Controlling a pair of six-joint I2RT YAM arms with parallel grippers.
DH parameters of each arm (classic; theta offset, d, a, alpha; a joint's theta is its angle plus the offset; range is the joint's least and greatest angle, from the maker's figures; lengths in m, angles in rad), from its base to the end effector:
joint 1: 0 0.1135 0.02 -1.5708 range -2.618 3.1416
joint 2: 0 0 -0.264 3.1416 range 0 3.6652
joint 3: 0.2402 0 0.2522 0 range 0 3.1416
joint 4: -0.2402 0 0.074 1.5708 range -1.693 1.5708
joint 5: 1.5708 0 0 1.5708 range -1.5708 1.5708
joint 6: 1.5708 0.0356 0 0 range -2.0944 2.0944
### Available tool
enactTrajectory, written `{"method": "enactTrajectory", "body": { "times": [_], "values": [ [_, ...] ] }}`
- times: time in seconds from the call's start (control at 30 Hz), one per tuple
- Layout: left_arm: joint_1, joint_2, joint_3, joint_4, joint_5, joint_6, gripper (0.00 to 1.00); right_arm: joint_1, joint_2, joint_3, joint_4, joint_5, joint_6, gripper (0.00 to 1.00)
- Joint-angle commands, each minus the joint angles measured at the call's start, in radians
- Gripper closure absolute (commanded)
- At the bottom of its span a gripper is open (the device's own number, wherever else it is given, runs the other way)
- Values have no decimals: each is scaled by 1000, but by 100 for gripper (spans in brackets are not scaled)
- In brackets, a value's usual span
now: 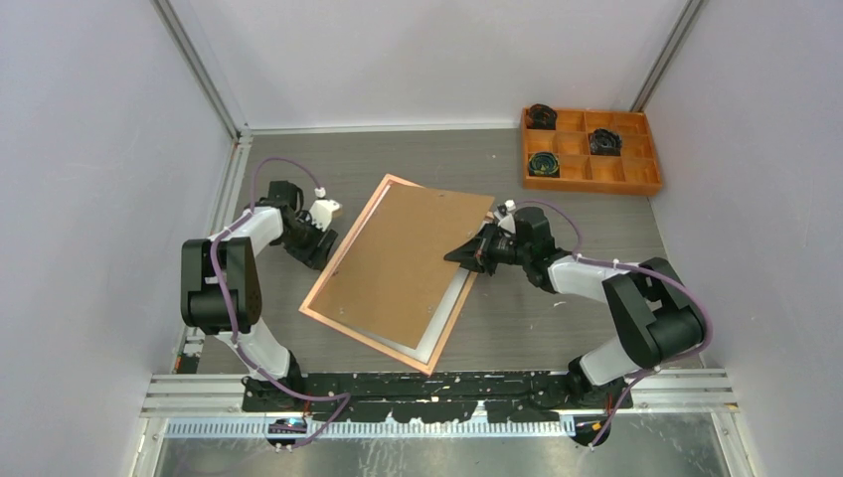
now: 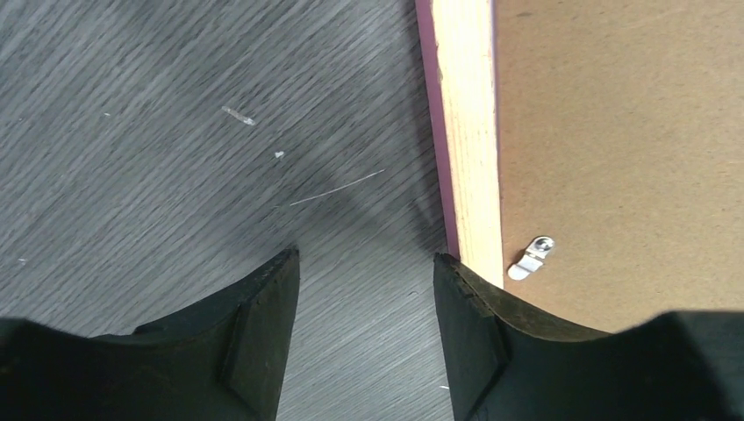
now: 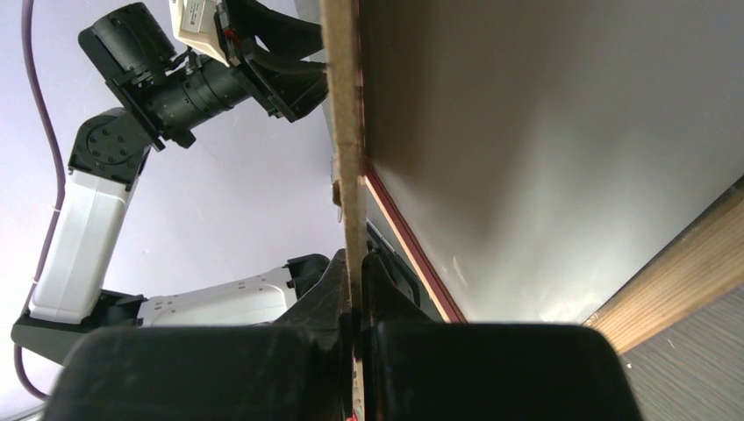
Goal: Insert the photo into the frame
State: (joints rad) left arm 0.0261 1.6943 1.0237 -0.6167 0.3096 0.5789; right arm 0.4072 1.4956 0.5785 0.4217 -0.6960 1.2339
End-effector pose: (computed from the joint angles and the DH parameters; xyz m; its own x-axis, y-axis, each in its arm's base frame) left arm 0.3121 -0.0027 0.1667 -0.7704 0.5012 -0.3942 0.5756 0.8126 -0.0918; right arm 0.2535 0.1342 0.1706 -0.9200 0.3920 -0.0032 0.1403 0.3368 0.9311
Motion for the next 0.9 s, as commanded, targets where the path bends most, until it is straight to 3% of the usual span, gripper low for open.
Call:
{"method": "enactTrajectory", "body": {
  "times": [0.0, 0.33, 0.5, 0.73, 0.87],
  "values": [
    [-12, -2, -24, -32, 55, 5, 43, 10, 23, 7, 97, -14, 42, 99],
    [-12, -11, -21, -58, 54, 25, 48, 21, 101, 83, -28, 2, -81, 99],
    [-12, -17, -12, -80, 49, 29, 49, 22, 137, 153, -176, 40, -180, 89],
    [-11, -43, -19, -107, 80, 40, 50, 21, 249, 373, -406, 62, -323, 82],
    [-11, -54, -19, -120, 91, 44, 50, 22, 276, 451, -522, 86, -367, 70]
  ]
}}
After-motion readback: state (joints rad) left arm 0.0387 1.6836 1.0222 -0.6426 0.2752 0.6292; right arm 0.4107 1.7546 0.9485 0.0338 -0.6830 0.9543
